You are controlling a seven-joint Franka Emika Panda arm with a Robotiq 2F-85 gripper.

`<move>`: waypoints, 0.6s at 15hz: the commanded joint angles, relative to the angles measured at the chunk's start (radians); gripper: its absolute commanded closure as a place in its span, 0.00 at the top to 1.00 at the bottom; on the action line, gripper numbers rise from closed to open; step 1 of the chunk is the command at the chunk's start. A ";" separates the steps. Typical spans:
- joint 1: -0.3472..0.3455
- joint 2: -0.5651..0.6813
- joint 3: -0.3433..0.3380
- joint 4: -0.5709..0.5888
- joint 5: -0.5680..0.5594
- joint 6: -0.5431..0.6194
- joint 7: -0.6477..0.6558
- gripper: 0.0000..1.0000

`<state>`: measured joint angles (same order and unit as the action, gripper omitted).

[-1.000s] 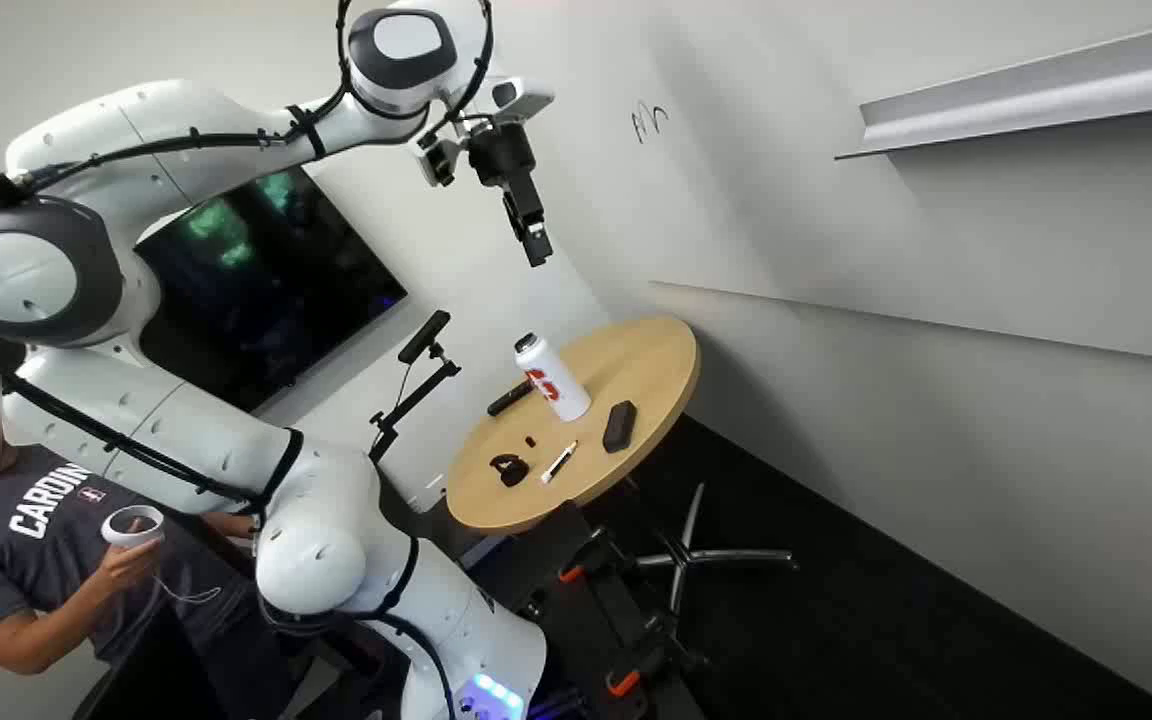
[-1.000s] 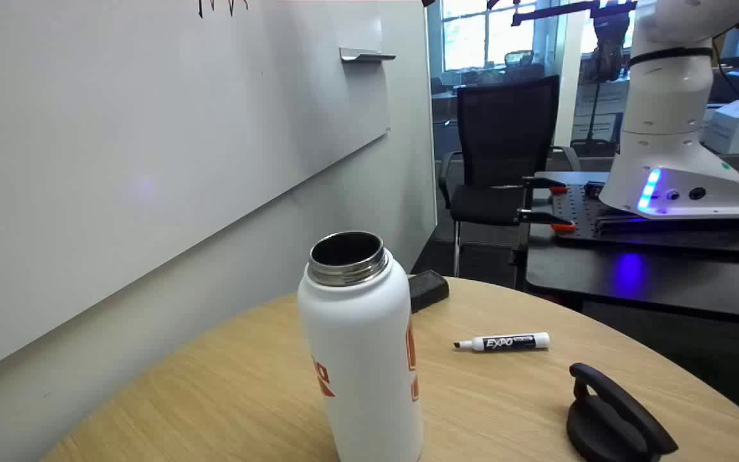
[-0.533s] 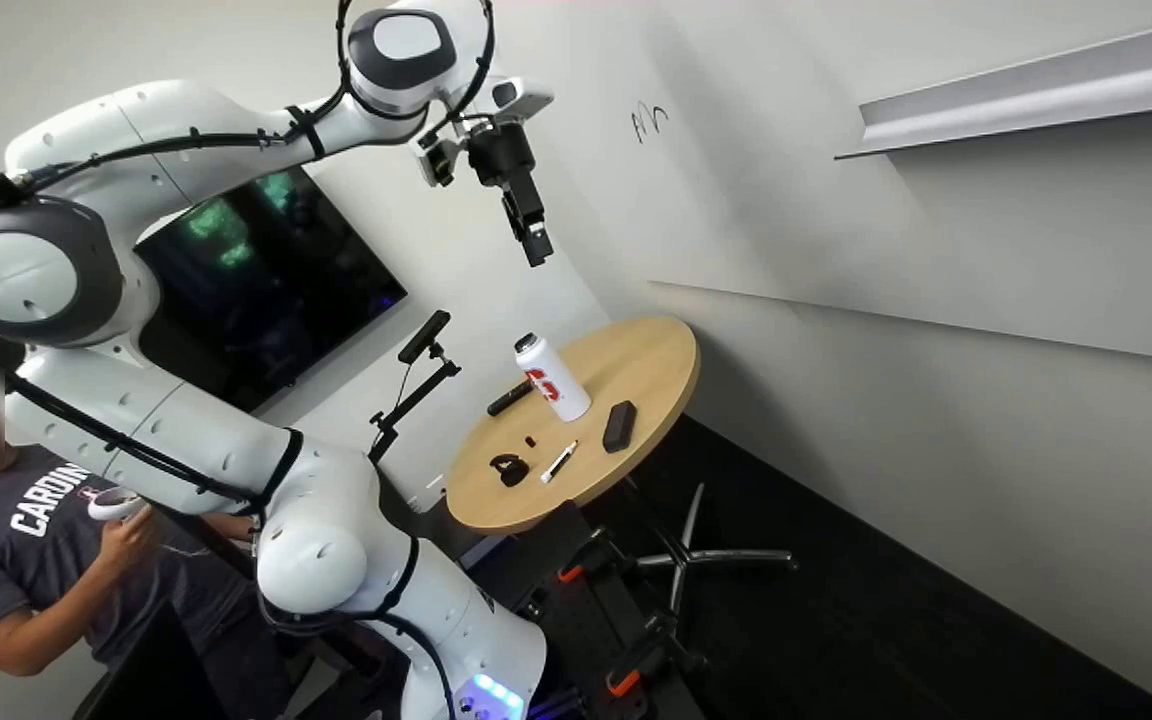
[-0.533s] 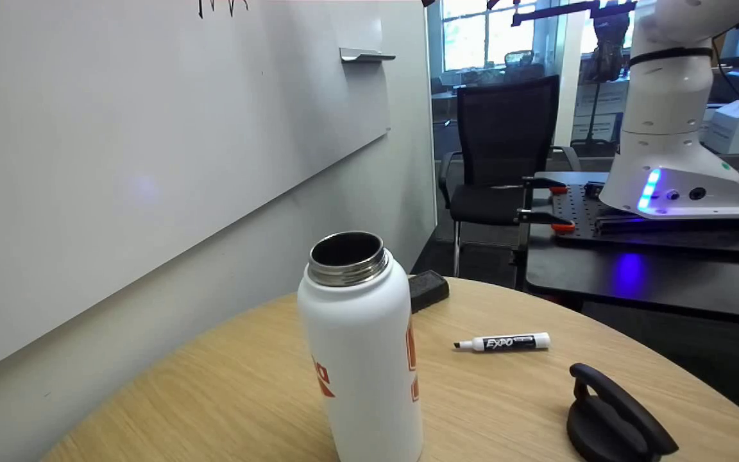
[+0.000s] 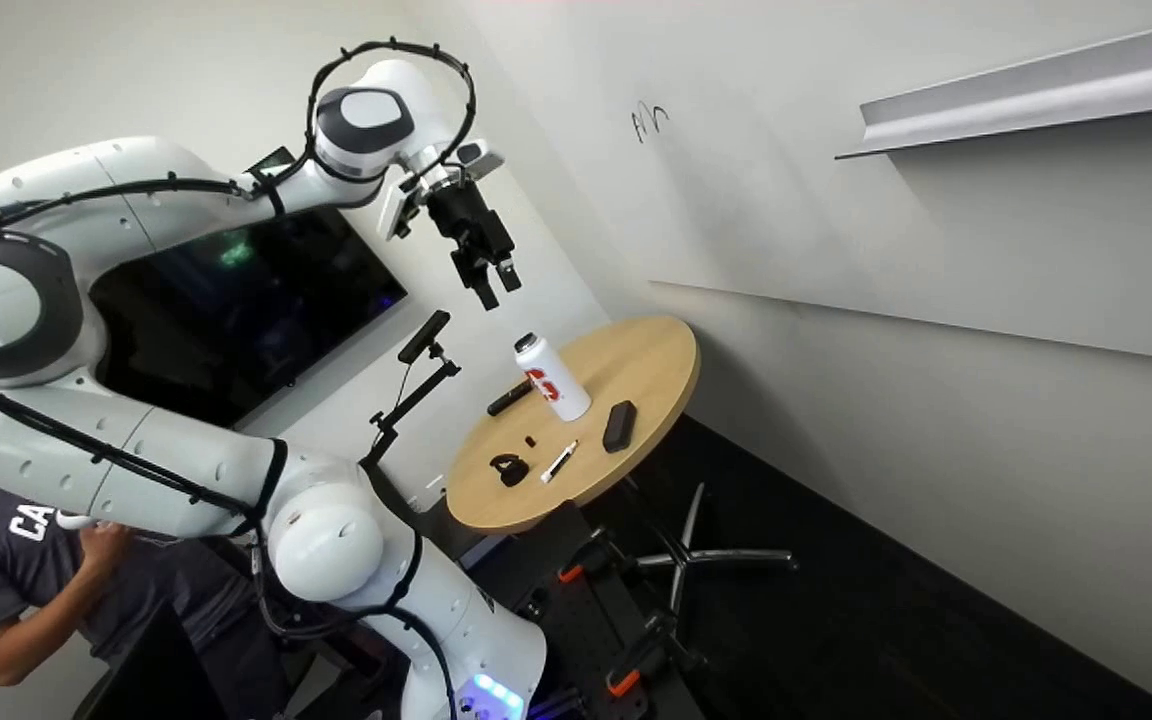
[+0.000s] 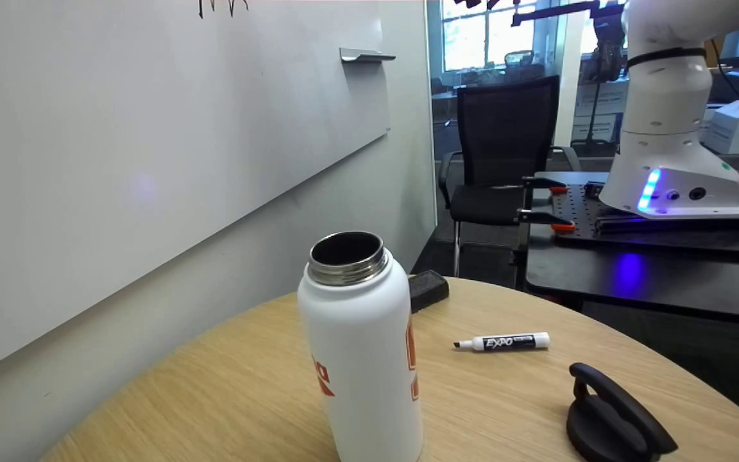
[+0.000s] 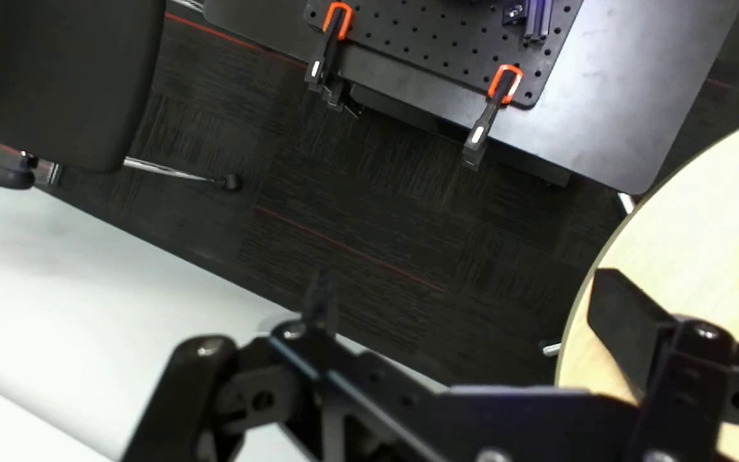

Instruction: Pick up the lid and close the bottle

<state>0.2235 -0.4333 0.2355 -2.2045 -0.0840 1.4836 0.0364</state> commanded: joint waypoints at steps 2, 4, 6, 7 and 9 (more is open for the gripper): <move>0.040 -0.050 0.009 -0.060 0.002 0.029 -0.046 1.00; 0.050 -0.080 0.009 -0.088 0.002 0.036 -0.064 1.00; 0.050 -0.086 0.006 -0.093 0.002 0.037 -0.073 1.00; 0.077 -0.085 -0.004 -0.100 0.013 0.077 -0.149 1.00; 0.120 -0.090 0.021 -0.124 0.035 0.135 -0.203 1.00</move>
<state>0.2900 -0.5174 0.2412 -2.3003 -0.0776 1.5466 -0.0980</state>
